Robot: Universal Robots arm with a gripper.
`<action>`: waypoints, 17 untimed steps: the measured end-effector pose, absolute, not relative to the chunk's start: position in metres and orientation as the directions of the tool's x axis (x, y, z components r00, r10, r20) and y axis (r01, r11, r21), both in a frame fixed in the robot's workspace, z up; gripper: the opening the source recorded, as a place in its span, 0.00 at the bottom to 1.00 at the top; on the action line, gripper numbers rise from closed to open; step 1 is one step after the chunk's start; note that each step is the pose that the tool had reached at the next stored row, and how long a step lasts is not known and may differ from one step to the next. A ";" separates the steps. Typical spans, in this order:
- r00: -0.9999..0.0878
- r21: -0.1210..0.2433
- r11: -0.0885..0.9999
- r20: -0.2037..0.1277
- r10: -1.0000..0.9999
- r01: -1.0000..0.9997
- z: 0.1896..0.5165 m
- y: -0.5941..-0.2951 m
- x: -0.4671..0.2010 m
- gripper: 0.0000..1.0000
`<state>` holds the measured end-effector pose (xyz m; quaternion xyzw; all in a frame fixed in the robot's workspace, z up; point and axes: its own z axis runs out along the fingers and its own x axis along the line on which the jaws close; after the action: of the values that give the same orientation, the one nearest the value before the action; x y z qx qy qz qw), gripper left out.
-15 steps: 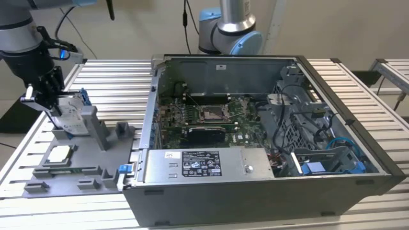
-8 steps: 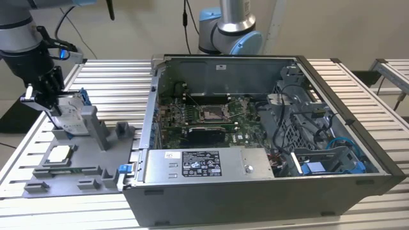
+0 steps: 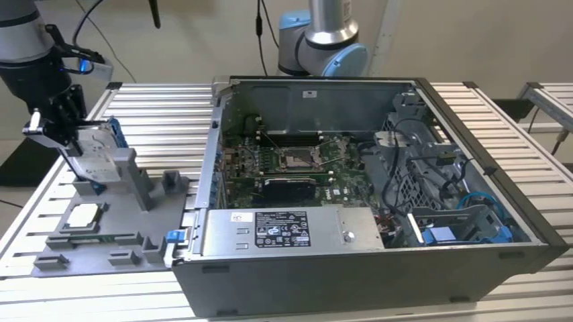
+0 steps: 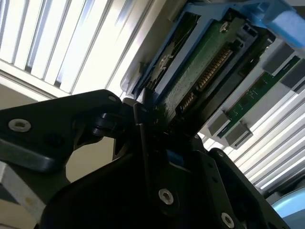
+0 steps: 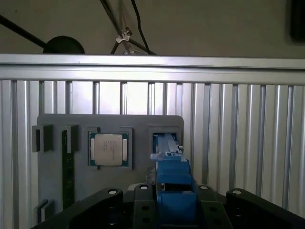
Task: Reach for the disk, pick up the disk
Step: 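Pick up the disk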
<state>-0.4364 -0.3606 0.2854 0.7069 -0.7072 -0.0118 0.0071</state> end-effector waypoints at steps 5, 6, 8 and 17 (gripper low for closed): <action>0.000 0.027 0.000 -0.007 -1.000 -1.000 0.294 -0.361 -0.436 0.00; 0.000 0.027 0.000 -0.007 -1.000 -1.000 0.296 -0.361 -0.436 0.00; 0.000 0.027 0.000 -0.007 -1.000 -1.000 0.300 -0.361 -0.436 0.00; 0.001 0.027 -0.001 -0.007 -1.000 -1.000 0.315 -0.361 -0.436 0.00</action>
<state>-0.4364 -0.3606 0.3148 0.7074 -0.7067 -0.0118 0.0072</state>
